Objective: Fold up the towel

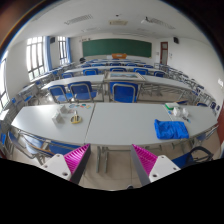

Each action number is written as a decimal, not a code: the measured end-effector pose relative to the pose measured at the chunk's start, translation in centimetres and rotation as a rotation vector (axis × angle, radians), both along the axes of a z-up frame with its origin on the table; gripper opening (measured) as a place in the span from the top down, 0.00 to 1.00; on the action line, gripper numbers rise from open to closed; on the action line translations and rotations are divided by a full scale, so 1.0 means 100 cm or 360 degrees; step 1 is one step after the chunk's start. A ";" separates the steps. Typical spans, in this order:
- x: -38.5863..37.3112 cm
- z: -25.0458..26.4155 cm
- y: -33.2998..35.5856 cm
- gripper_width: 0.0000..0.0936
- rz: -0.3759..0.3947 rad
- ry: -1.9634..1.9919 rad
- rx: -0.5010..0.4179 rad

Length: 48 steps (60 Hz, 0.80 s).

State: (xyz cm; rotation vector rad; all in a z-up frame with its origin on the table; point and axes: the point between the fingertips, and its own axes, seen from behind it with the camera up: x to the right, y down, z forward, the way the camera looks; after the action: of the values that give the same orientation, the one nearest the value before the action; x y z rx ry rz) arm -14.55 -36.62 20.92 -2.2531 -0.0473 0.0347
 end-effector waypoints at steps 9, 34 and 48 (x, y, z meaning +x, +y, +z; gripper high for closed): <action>0.087 -0.077 0.032 0.10 -0.0097 -0.0006 -0.0127; 0.295 -0.176 0.222 0.10 -0.0260 -0.0166 -0.0059; 0.300 -0.224 0.254 0.51 -0.0137 -0.0190 -0.0104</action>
State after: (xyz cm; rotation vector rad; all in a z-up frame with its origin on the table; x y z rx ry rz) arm 15.49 -11.23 -1.50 -2.3181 -0.0132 -0.1460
